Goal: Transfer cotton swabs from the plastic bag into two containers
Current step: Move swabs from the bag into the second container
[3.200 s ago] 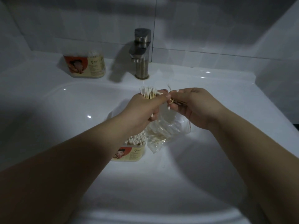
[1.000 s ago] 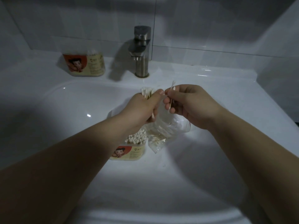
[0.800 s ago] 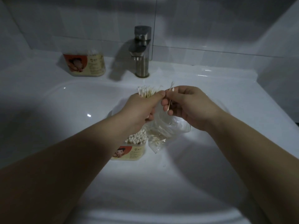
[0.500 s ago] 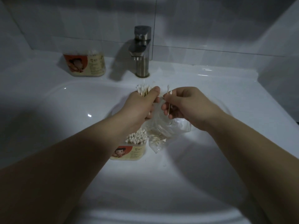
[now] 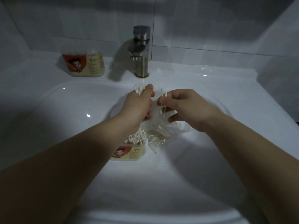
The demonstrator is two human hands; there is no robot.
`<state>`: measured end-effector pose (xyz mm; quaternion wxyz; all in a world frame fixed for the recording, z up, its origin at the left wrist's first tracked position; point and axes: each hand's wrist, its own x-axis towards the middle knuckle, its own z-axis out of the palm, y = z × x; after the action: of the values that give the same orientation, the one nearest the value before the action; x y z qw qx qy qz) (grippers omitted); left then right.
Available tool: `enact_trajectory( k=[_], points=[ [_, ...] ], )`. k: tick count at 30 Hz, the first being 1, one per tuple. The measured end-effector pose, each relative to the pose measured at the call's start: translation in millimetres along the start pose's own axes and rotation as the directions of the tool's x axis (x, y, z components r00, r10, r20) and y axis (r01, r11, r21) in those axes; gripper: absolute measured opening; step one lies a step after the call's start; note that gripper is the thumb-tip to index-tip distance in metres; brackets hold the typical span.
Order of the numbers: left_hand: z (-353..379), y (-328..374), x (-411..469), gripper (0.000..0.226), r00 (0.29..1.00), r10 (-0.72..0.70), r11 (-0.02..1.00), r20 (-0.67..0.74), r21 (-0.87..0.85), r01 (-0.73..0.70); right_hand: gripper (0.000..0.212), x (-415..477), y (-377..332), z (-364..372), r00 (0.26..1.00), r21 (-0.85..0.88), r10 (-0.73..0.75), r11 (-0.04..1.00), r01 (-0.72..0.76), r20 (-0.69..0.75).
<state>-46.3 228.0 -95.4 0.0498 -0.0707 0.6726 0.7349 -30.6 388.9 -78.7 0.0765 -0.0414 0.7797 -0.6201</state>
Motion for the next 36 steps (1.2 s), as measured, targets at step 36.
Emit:
enact_trajectory(
  k=[36],
  points=[
    [5,-9,-10,0.023,0.957,0.001,0.996,0.290,0.085,-0.027,0.063,-3,-5,-5,0.979,-0.315,-0.171,0.928,0.198,0.111]
  ],
)
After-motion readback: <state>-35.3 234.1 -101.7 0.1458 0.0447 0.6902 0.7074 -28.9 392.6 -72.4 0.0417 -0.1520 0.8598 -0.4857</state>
